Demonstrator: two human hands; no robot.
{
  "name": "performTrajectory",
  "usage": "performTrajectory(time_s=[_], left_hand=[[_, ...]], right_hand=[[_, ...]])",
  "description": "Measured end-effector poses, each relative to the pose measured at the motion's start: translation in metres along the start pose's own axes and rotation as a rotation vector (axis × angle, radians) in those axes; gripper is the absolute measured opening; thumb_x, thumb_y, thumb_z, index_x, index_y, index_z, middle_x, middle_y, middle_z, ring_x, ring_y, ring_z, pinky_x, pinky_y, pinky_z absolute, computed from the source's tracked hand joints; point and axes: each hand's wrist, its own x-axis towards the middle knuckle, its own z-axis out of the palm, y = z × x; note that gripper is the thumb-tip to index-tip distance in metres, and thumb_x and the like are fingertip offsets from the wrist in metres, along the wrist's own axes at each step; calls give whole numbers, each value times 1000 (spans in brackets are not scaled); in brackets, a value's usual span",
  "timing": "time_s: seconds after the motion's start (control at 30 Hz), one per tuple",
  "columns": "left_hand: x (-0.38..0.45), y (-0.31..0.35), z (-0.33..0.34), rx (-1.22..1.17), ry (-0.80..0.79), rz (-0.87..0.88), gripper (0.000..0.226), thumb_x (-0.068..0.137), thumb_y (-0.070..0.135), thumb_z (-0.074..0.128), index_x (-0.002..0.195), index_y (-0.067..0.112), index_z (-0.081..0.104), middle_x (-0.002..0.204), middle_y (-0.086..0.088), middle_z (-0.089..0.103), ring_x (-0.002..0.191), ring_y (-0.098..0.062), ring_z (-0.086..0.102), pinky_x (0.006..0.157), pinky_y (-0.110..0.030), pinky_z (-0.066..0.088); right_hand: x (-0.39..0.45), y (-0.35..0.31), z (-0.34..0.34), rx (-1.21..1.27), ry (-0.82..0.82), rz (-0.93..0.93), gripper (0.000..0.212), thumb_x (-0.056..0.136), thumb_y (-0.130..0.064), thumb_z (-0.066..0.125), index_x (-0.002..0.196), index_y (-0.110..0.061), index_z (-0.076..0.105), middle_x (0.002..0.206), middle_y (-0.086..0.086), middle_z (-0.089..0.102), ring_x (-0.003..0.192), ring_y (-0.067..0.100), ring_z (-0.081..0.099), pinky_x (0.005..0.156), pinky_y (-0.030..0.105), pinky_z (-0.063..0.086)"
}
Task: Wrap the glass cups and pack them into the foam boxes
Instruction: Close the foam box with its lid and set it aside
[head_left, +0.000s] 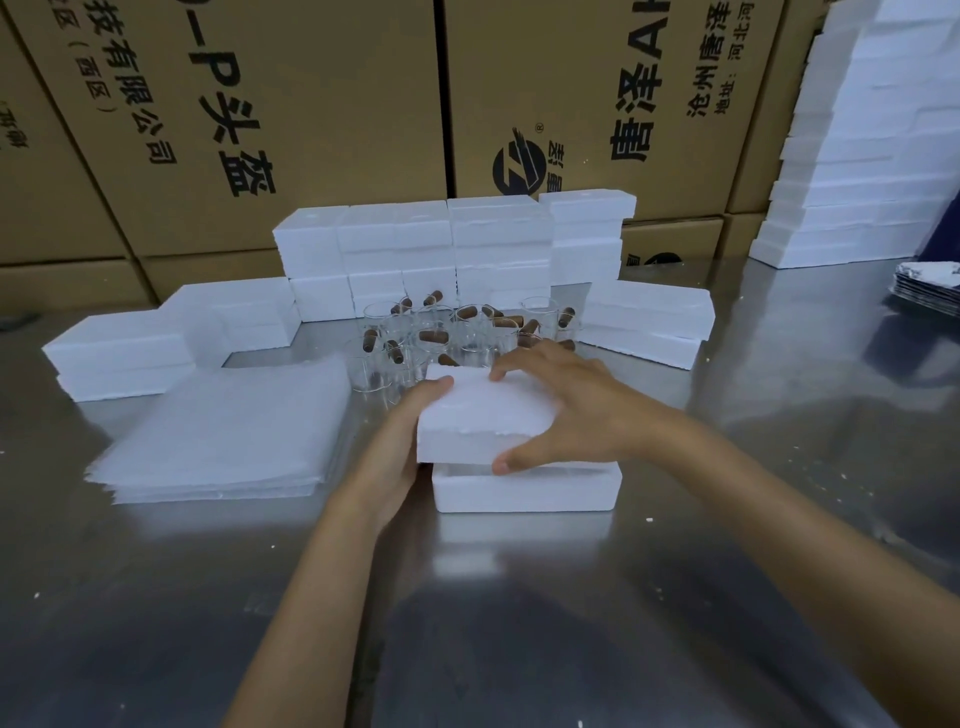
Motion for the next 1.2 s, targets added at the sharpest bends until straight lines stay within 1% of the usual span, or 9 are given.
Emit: performTrajectory(time_s=[0.23,0.37,0.53,0.67,0.8,0.93,1.03,1.13,1.2], left_hand=[[1,0,-3,21,-5,-13,52,80,46,71,122,14,70,122,-14,71,122,-35,61,115,-54,36],[0,3,-3,42,-4,-18,58,80,43,71,130,13,64,126,-16,69,125,-38,58,115,-57,35],[-3,6,0,58,-27,-39,58,80,42,71,130,14,63,125,-17,69,119,-33,64,111,-51,41],[-4,6,-2,54,-33,-50,53,87,39,69,133,14,61,128,-16,68,126,-35,59,115,-52,38],[-6,9,-5,8,-44,-81,58,78,41,75,129,16,65,124,-15,70,125,-35,60,112,-50,42],[-7,10,-2,68,-32,-65,60,77,43,73,129,16,64,124,-16,69,118,-33,64,110,-49,42],[-5,6,3,124,-28,-44,53,83,40,70,130,16,63,123,-14,71,120,-32,63,110,-49,43],[-3,3,5,156,-4,-12,40,93,35,67,128,18,63,121,-10,72,120,-30,64,108,-45,45],[-1,2,5,163,20,-14,43,91,38,68,129,18,62,120,-8,73,119,-28,65,107,-42,47]], right_hand=[[-2,0,2,-6,-9,17,79,56,-76,74,121,-58,33,131,-13,37,128,14,32,109,37,24],[-3,0,0,-26,4,-15,82,53,-79,71,123,-56,34,129,-13,39,123,11,34,103,32,23],[-6,0,4,-48,17,5,84,50,-85,66,122,-59,31,125,-16,38,124,13,35,109,38,25],[-9,-3,3,-103,45,-31,82,53,-81,67,123,-56,32,123,-13,38,114,7,32,99,29,21],[-12,-10,0,-124,110,-73,82,53,-80,66,123,-54,34,120,-14,37,106,2,27,96,28,21],[-15,-10,0,-122,94,-59,83,53,-80,67,123,-54,33,120,-14,37,108,4,29,95,29,21],[-15,-4,5,-175,65,-49,85,56,-76,71,126,-53,30,124,-13,35,107,4,26,96,28,18],[-13,2,8,-147,60,-38,83,56,-74,73,125,-54,31,124,-14,36,116,7,31,96,27,16],[-11,3,8,-122,54,-32,82,54,-75,72,124,-54,33,124,-15,37,119,8,33,96,27,16]])
